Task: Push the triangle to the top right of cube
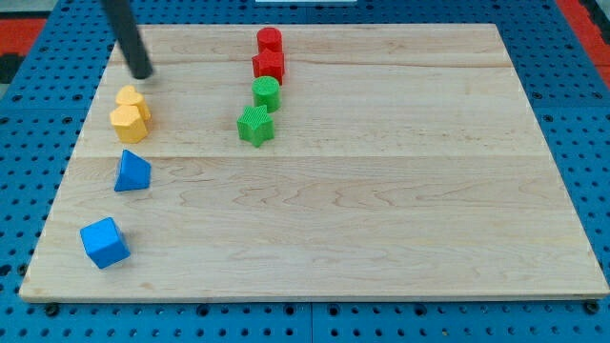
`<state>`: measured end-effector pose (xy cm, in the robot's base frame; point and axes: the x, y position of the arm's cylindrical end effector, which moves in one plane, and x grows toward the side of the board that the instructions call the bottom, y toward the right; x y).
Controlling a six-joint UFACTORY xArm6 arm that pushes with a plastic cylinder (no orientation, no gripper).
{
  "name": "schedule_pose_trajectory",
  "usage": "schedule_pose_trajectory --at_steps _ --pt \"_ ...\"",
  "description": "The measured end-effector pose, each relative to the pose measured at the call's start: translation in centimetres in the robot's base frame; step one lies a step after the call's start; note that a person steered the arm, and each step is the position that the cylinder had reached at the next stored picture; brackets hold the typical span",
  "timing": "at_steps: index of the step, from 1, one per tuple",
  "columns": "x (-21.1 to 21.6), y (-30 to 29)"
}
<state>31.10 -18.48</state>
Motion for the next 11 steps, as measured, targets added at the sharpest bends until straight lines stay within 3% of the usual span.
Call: schedule_pose_trajectory --at_steps 1,2,3,4,5,7,8,9,10,11 --pt "8.6 4.5" --pt "16.6 4.1" --pt "18.5 -1.8" --pt "16.6 -7.6" --pt "13.8 -8.3" --pt "26.0 -11.7" --pt "30.6 -7.3" --pt "30.1 -0.6" --pt "26.8 -6.7" --pt "25.2 -7.4"
